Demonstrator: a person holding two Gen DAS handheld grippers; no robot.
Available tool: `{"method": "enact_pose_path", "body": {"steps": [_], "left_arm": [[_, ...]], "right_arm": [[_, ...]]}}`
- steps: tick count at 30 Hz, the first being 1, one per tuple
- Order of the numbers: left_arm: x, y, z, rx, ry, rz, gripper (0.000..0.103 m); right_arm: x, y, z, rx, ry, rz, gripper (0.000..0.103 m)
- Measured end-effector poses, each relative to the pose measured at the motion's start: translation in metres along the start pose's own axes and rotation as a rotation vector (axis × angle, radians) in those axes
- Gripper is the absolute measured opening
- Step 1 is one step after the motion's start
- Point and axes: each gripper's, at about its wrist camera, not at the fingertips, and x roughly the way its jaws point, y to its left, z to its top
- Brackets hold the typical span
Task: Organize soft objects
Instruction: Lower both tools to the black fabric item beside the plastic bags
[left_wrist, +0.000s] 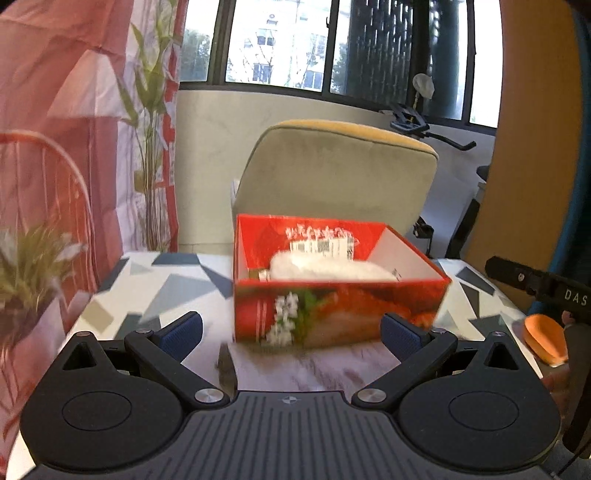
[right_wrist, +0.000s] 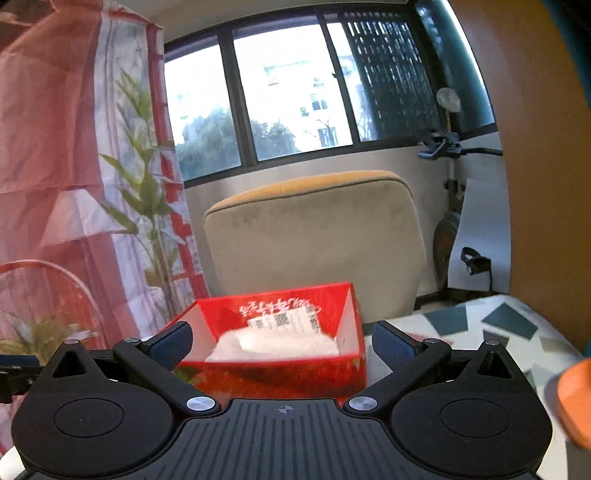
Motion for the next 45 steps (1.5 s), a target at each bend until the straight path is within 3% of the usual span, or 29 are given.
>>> {"method": "enact_pose_path", "body": {"steps": [3,11,17,26,30,42,45], "left_arm": [[-0.009,-0.002,-0.018,0.004,0.022,-0.010,0.103],[-0.012,-0.008,-0.057,-0.007,0.084,0.000,0.103],[-0.009,-0.009,-0.071,-0.002,0.146,-0.019,0.103],[0.007,0.003,-0.087,-0.055,0.215,-0.031,0.103],[0.011,0.006,-0.091,-0.077,0.233,-0.028,0.103],[0.023,0.006,-0.099,-0.072,0.293,-0.033,0.103],[0.024,0.005,-0.099,-0.070,0.298,-0.036,0.103]], "right_arm": [[-0.019,0.000,-0.016,-0.005,0.040,0.063,0.103],[-0.046,0.015,-0.054,-0.130,0.190,0.100,0.103],[-0.056,0.013,-0.071,-0.131,0.298,0.045,0.103],[-0.068,-0.009,-0.081,-0.107,0.372,0.007,0.103],[-0.064,-0.008,-0.091,-0.129,0.443,0.037,0.103],[-0.022,0.005,-0.133,-0.262,0.680,0.000,0.102],[-0.018,0.010,-0.137,-0.303,0.701,-0.005,0.102]]}}
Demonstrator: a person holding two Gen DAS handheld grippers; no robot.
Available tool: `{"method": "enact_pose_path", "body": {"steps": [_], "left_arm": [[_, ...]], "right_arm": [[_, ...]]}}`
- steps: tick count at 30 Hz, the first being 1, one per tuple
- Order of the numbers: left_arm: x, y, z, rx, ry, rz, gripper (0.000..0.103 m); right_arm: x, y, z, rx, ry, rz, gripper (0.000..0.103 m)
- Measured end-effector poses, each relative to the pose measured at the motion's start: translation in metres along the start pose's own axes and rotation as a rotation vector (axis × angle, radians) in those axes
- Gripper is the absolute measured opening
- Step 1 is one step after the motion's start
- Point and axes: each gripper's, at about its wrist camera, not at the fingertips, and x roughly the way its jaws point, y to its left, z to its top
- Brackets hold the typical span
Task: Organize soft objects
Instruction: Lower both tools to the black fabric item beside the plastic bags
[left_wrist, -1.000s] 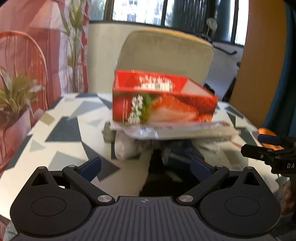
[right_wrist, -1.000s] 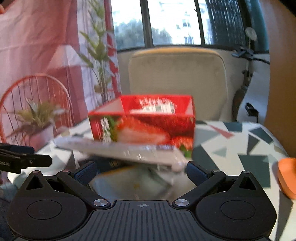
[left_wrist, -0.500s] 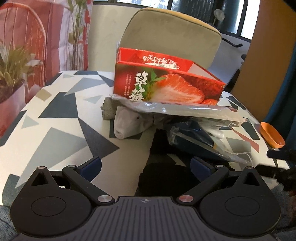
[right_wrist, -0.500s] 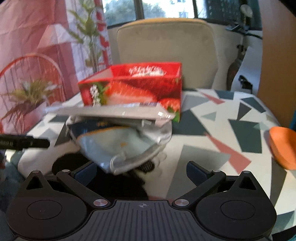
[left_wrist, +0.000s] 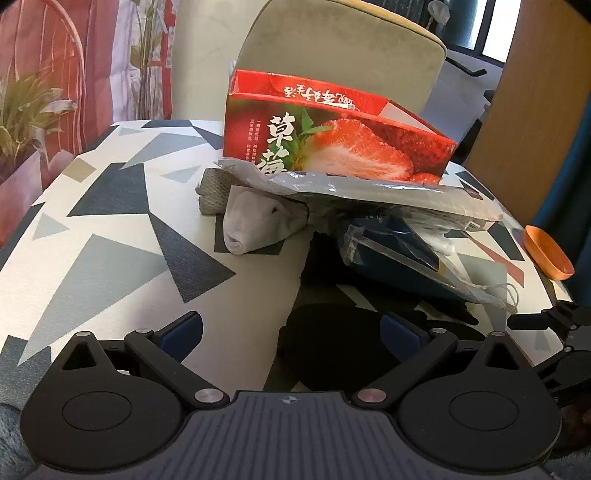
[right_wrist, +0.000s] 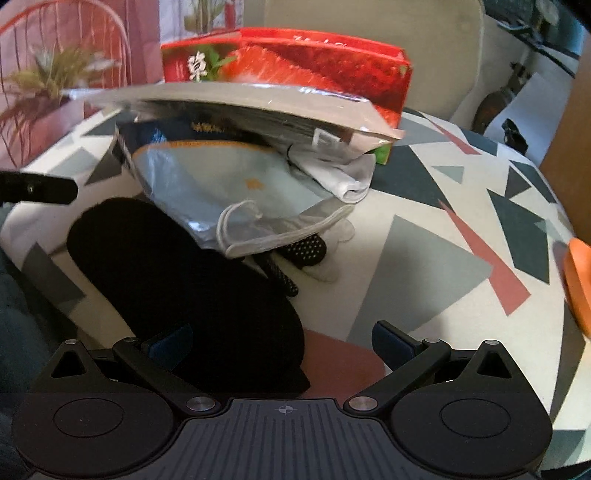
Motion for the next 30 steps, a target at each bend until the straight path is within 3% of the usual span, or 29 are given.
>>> {"method": "enact_pose_path", "body": {"steps": [9,16,30], "left_arm": [[0.004,0.000,-0.001,0.004,0.009,-0.035,0.098],[0.022,-0.011,-0.006,0.066,0.082,-0.074,0.071],[0.037,-0.029,-0.013,0.144,0.138,-0.095,0.067]], "right_arm": [[0.008,-0.010,0.001,0.044,0.020,-0.061,0.102],[0.011,-0.023,0.003,0.095,-0.006,-0.135,0.101],[0.002,-0.018,0.001,0.119,-0.009,-0.052,0.066]]}}
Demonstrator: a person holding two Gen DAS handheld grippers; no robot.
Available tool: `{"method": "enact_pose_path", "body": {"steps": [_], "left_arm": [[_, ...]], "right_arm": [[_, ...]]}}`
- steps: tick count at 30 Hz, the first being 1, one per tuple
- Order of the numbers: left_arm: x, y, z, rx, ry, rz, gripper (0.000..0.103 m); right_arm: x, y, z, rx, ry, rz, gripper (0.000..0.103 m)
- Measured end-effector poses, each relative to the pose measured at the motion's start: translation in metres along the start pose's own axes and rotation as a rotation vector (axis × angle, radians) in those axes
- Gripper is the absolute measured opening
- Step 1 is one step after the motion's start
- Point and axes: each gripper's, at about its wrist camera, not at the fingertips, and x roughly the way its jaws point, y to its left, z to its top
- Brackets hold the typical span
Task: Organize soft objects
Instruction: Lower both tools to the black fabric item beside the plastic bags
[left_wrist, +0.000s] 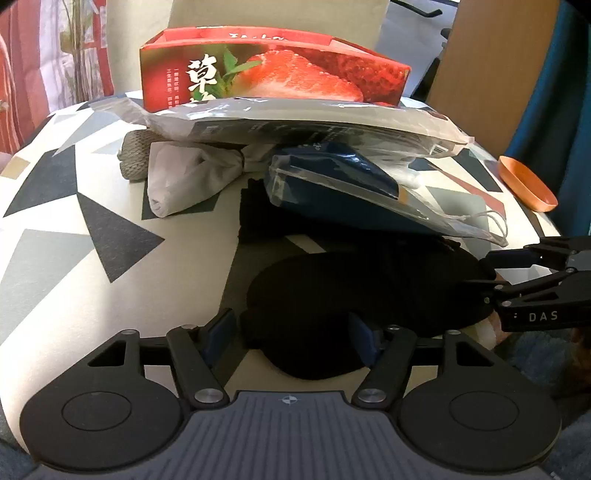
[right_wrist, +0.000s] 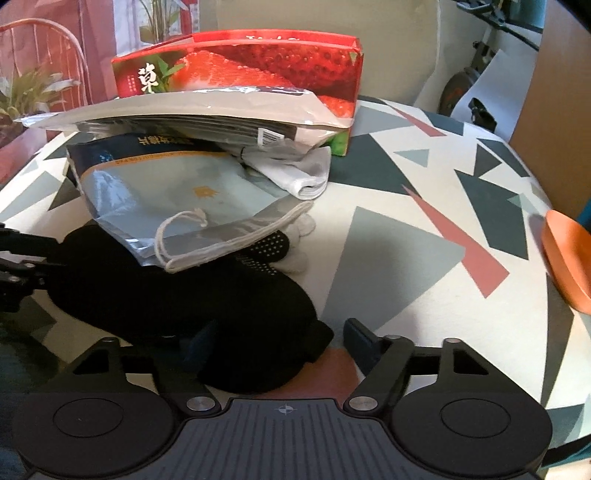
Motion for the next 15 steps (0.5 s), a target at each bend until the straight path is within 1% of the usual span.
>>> {"method": "enact_pose_path", "body": {"steps": [5,6,7,12,15], "left_arm": [[0.0004,0.0015,0.0000,0.000,-0.001,-0.006,0.064],[0.0004,0.0016,0.0000,-0.001,-0.003,-0.010,0.060],[0.0002,0.0012,0.0001,-0.001,-0.004,-0.015,0.058],[-0.0001,-0.0019,-0.0005,0.009,-0.004,-0.027,0.048],[-0.0007,-0.0013,-0.0008,0.005,-0.007,-0.036,0.042]], "right_arm": [[-0.0004,0.0004,-0.0002,0.014,0.003,0.022,0.062],[-0.0007,0.0004,-0.0004,0.015,0.002,0.026,0.060],[-0.0011,0.0011,-0.0004,0.012,0.000,0.032,0.056],[-0.0020,0.0037,-0.0003,0.004,-0.008,0.053,0.052],[-0.0034,0.0041,-0.0004,0.005,-0.015,0.064,0.046]]}}
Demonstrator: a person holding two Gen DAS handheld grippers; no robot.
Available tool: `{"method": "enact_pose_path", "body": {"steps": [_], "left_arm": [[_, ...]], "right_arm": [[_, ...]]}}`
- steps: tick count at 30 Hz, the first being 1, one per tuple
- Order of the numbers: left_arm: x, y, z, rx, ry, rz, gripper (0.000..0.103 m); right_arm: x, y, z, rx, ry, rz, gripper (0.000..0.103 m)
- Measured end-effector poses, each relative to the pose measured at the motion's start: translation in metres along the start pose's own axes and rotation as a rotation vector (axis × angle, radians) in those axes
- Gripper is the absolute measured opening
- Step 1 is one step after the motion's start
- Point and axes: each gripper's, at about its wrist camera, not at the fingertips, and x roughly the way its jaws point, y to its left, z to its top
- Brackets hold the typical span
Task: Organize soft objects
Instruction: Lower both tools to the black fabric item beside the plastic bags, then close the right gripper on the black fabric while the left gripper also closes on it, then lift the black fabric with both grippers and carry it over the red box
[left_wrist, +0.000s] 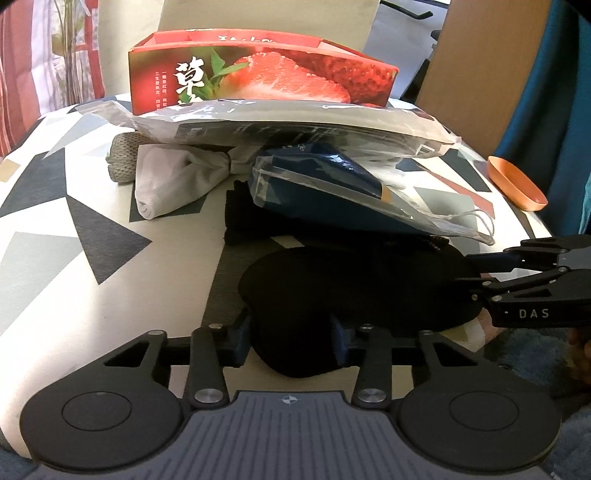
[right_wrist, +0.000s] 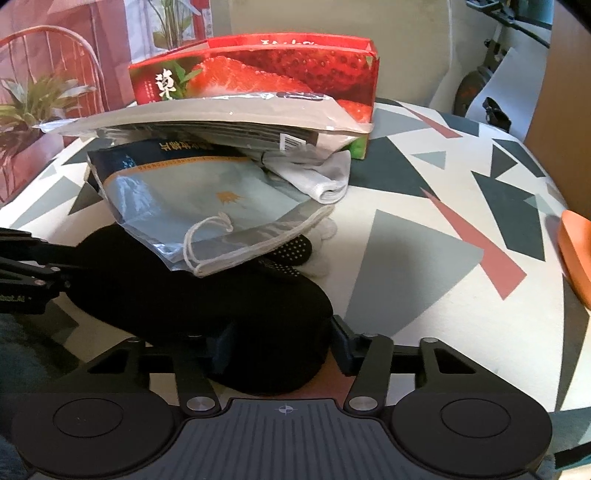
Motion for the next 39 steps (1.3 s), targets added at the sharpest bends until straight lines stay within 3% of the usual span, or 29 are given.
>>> {"method": "enact_pose_path", "body": {"steps": [6,12,23,39], "left_arm": [[-0.005,0.003,0.000,-0.013,-0.025,-0.027,0.025],[-0.016,-0.003,0.002,0.014,-0.084,-0.044,0.020],[-0.069,-0.010,0.007,0.035,-0.309,-0.050,0.018],[-0.119,-0.025,0.025,0.063,-0.520,-0.039,0.019]], "right_arm": [[-0.007,0.001,0.001,0.001,-0.028,0.058,0.033],[-0.026,0.007,0.004,-0.034,-0.116,0.111,0.026],[-0.070,0.007,0.017,-0.052,-0.293,0.163,0.025],[-0.128,0.010,0.041,-0.107,-0.535,0.157,0.025]]}}
